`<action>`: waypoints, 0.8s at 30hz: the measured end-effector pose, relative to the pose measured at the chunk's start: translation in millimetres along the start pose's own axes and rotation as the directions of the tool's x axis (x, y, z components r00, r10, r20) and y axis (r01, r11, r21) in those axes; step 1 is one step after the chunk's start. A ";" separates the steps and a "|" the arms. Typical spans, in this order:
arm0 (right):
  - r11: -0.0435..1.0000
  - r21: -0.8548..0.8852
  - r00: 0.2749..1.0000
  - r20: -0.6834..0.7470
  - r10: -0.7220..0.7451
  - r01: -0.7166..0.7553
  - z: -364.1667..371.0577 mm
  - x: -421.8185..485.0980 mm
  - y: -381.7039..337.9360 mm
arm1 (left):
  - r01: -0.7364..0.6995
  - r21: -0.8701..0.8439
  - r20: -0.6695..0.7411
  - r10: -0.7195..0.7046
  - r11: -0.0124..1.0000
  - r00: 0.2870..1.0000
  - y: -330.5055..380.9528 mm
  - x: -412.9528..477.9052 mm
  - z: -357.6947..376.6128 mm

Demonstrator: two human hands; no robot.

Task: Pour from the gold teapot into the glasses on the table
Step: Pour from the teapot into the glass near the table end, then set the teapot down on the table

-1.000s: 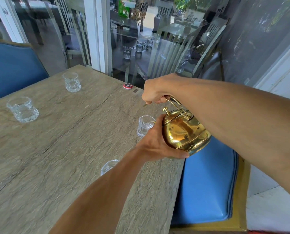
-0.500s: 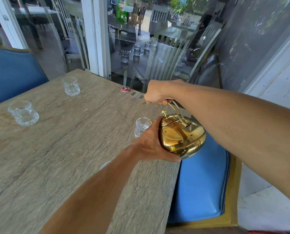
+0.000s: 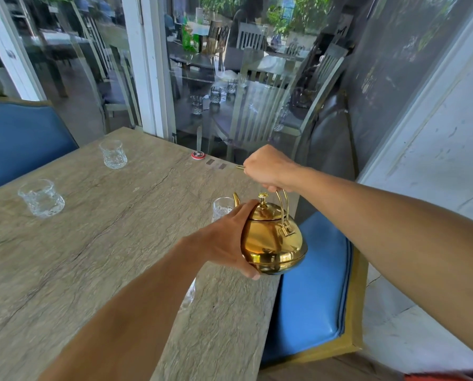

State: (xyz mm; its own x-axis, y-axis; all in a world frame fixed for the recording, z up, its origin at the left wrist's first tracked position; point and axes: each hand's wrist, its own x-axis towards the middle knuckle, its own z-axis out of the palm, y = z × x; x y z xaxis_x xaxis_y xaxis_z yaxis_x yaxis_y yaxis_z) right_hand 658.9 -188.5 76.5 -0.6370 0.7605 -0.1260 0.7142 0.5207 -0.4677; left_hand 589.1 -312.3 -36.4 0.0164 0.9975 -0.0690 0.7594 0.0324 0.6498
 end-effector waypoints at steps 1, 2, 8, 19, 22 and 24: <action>1.000 0.030 1.000 -0.005 0.009 -0.009 -1.1 -3.2 2.9 | -0.005 0.023 0.010 0.004 1.000 1.000 2.4 -1.6 -1.2; 0.998 0.055 1.000 -0.010 0.016 -0.016 -3.0 -6.5 5.2 | -0.008 0.041 0.016 0.007 0.999 1.000 5.1 -3.5 -2.7; 0.989 0.148 0.998 -0.058 0.031 -0.022 -29.0 -30.1 -6.1 | -0.036 0.106 -0.023 0.039 0.994 0.999 30.2 -19.4 -21.3; 0.845 0.534 0.999 -0.019 -0.030 0.035 -76.8 -107.0 -97.9 | -0.014 0.259 -0.106 0.043 0.966 0.993 66.6 -101.7 -102.5; 0.815 0.577 0.998 -0.037 -0.050 0.062 -73.3 -127.9 -124.9 | 0.021 0.328 -0.130 0.023 0.944 0.991 67.8 -131.9 -119.7; 0.803 0.591 0.997 -0.048 -0.066 0.082 -66.4 -138.3 -141.8 | 0.044 0.369 -0.148 0.012 0.928 0.989 64.7 -152.5 -128.7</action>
State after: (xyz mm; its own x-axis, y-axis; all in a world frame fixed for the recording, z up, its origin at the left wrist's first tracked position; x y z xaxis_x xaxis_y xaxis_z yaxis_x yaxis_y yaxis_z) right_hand 665.0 -341.8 218.3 -0.6683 0.7421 -0.0522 0.3497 0.2514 -0.9025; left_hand 552.1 -454.2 113.7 -0.0711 0.9961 0.0520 0.9459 0.0508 0.3204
